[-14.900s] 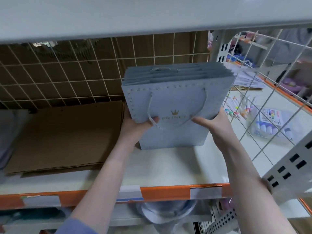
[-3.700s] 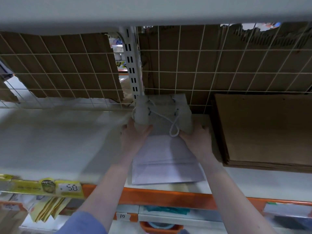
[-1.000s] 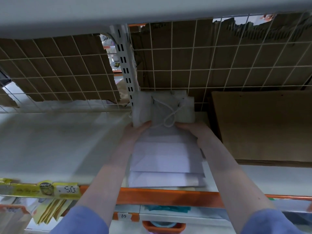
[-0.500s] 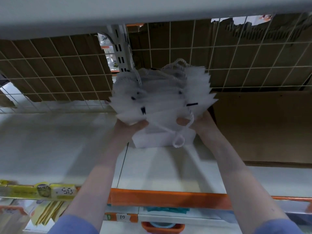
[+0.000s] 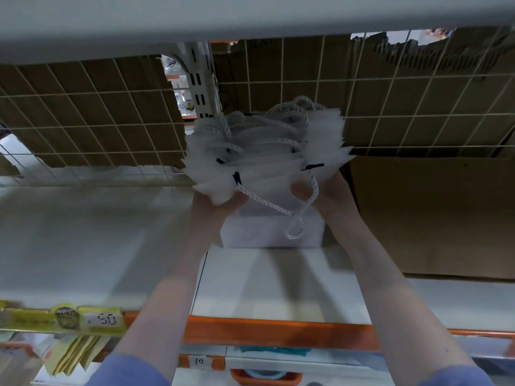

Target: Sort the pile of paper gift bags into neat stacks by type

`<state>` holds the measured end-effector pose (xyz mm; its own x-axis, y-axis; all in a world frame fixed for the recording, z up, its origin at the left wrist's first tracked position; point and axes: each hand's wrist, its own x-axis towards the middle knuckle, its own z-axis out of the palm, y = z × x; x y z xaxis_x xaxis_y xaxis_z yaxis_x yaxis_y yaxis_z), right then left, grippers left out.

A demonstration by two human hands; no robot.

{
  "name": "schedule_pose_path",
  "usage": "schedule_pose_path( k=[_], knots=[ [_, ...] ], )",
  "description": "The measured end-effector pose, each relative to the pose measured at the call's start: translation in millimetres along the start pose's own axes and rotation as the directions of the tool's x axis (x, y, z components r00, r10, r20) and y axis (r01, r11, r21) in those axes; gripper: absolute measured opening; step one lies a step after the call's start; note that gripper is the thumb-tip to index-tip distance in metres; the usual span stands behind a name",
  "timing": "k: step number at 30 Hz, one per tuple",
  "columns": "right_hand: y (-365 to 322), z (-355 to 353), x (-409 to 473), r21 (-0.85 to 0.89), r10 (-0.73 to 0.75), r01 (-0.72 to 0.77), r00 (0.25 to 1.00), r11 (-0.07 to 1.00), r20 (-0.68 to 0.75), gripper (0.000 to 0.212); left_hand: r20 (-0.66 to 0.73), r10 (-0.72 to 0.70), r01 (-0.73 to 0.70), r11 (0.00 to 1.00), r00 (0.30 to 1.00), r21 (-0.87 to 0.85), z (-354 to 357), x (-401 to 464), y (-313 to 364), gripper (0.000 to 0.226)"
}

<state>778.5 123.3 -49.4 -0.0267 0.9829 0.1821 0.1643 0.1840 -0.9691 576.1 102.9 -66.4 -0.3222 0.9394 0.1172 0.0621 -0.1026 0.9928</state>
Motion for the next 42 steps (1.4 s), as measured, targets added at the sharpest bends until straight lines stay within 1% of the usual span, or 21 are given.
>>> schedule_pose_path(
  k=[1,3,4,5,6,8,9,10,12,14,16,18,19,22,26,28,29,32,35,39,42],
  knots=[
    [-3,-1,1,0.037,0.005,-0.005,1.0,0.999,-0.003,0.035,0.011,0.021,-0.021,1.0,1.0,-0.008,2,2,-1,0.039],
    [-7,-2,2,0.146,0.041,-0.041,0.999,0.988,0.002,0.031,0.036,0.009,-0.008,0.999,0.999,-0.034,2,2,3,0.061],
    [-10,-2,2,0.138,0.069,-0.069,0.998,0.988,0.003,0.029,0.049,-0.016,0.018,0.999,0.999,-0.038,2,3,9,0.064],
    [-10,-3,2,0.099,0.104,-0.103,0.995,0.99,-0.003,0.029,0.065,-0.047,0.05,0.998,0.997,-0.04,3,5,12,0.059],
    [-8,-3,3,0.08,0.152,-0.151,0.988,0.985,-0.012,0.031,0.09,-0.063,0.066,0.997,0.994,-0.039,3,5,14,0.047],
    [-2,-2,4,0.101,0.291,-0.286,0.956,0.953,-0.036,0.039,0.125,-0.098,0.102,0.995,0.987,-0.024,5,4,17,0.027],
    [1,-1,4,0.128,0.358,-0.351,0.933,0.928,-0.039,0.045,0.126,-0.149,0.151,0.989,0.981,-0.004,6,3,15,0.024],
    [4,0,4,0.15,0.416,-0.407,0.909,0.901,-0.028,0.047,0.117,-0.209,0.21,0.978,0.971,0.006,6,2,13,0.023],
    [13,3,4,0.146,0.491,-0.484,0.871,0.863,-0.013,0.044,0.073,-0.312,0.309,0.95,0.947,0.05,6,3,3,0.029],
    [23,10,0,0.059,0.529,-0.528,0.848,0.847,-0.013,0.039,0.039,-0.363,0.353,0.922,0.931,0.162,7,3,-9,0.04],
    [33,17,-6,-0.053,0.522,-0.522,0.853,0.851,-0.021,0.041,-0.001,-0.37,0.355,0.89,0.929,0.287,9,1,-20,0.047],
    [39,20,-9,-0.107,0.483,-0.487,0.874,0.867,-0.057,0.046,-0.028,-0.34,0.331,0.891,0.94,0.309,10,-1,-26,0.047],
    [40,20,-9,-0.116,0.463,-0.469,0.883,0.876,-0.074,0.045,-0.027,-0.326,0.318,0.898,0.945,0.304,10,0,-27,0.045],
    [41,19,-6,-0.167,0.405,-0.416,0.909,0.894,-0.096,0.031,-0.019,-0.283,0.272,0.898,0.959,0.347,11,2,-24,0.034],
    [39,16,4,-0.195,0.32,-0.343,0.937,0.919,-0.14,0.024,-0.05,-0.216,0.22,0.904,0.975,0.366,10,6,-26,0.013],
    [40,15,7,-0.268,0.298,-0.324,0.945,0.908,-0.133,0.017,-0.067,-0.217,0.226,0.887,0.974,0.403,9,10,-30,0.017],
    [42,16,7,-0.32,0.298,-0.325,0.946,0.89,-0.131,0.017,-0.073,-0.22,0.23,0.872,0.973,0.432,9,13,-33,0.021],
    [54,24,3,-0.467,0.328,-0.363,0.932,0.807,-0.158,0.032,-0.088,-0.235,0.246,0.824,0.968,0.51,10,18,-39,0.032],
    [60,30,5,-0.588,0.281,-0.335,0.942,0.736,-0.185,0.038,-0.093,-0.23,0.243,0.806,0.969,0.54,11,20,-43,0.032],
    [54,26,15,-0.578,0.269,-0.311,0.95,0.754,-0.16,0.038,-0.103,-0.229,0.248,0.809,0.968,0.534,11,21,-42,0.032],
    [49,23,14,-0.563,0.287,-0.314,0.948,0.765,-0.139,0.036,-0.084,-0.192,0.204,0.789,0.978,0.579,9,20,-42,0.034]
  ],
)
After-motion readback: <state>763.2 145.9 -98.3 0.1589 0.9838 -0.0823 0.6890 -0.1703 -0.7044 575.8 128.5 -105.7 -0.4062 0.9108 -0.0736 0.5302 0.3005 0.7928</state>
